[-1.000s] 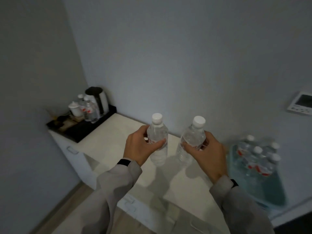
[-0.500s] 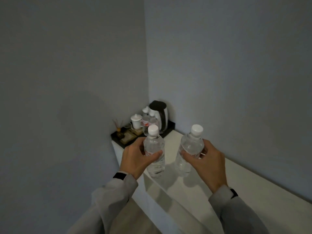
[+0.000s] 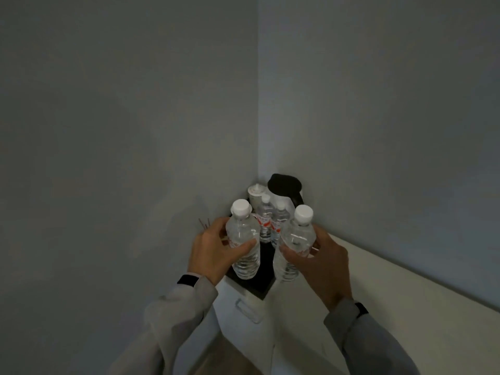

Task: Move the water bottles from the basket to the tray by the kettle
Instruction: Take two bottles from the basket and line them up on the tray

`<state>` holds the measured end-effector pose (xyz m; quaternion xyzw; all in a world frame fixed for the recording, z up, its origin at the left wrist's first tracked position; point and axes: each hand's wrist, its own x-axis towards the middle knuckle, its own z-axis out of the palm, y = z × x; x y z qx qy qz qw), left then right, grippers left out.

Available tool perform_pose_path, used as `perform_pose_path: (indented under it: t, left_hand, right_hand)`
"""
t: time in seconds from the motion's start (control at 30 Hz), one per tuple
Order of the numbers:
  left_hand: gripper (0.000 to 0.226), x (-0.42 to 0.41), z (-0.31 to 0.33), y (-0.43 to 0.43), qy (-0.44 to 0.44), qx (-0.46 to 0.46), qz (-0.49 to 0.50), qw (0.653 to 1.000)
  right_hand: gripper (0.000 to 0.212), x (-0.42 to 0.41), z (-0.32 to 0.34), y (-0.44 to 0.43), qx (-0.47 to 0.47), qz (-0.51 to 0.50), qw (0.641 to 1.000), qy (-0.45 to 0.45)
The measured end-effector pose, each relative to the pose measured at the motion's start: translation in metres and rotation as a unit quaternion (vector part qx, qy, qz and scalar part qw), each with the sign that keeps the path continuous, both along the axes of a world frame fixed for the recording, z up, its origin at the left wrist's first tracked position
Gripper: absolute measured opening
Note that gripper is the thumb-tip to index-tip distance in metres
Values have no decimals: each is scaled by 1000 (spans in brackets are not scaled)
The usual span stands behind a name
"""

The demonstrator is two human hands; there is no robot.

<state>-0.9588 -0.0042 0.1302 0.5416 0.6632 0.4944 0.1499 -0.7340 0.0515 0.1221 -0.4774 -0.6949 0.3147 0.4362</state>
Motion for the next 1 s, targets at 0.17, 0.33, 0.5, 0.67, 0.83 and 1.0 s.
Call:
perform_pose_path:
  t: [0.17,0.33,0.5,0.67,0.83,1.0]
  left_hand:
    - [53,-62,-11,34,0,-15,-62,998]
    - [52,-96,-24,66,14,-30,-113,993]
    - [51,-108,-47,99,-7,-65,-151,986]
    - [50,-108,-76,138,-11,-121,-167,978]
    - [55,-104,-99,170,-51,-170,-185,967]
    - [58,-109,-128,199,-48,-208,-171,962]
  right_hand:
    - [58,-52,-6,-7,-14,-88,996,-21]
    - [56,-88,-12,-6,-38,-178,982,-48]
    - [61,-110,-31,14,-85,-221,970,-64]
    - [58,-119,-60,45,-111,-229,964,-78]
    - [52,-130,-85,78,-136,-220,962,-81]
    - [37,-140,-101,102,-134,-226,964,-43]
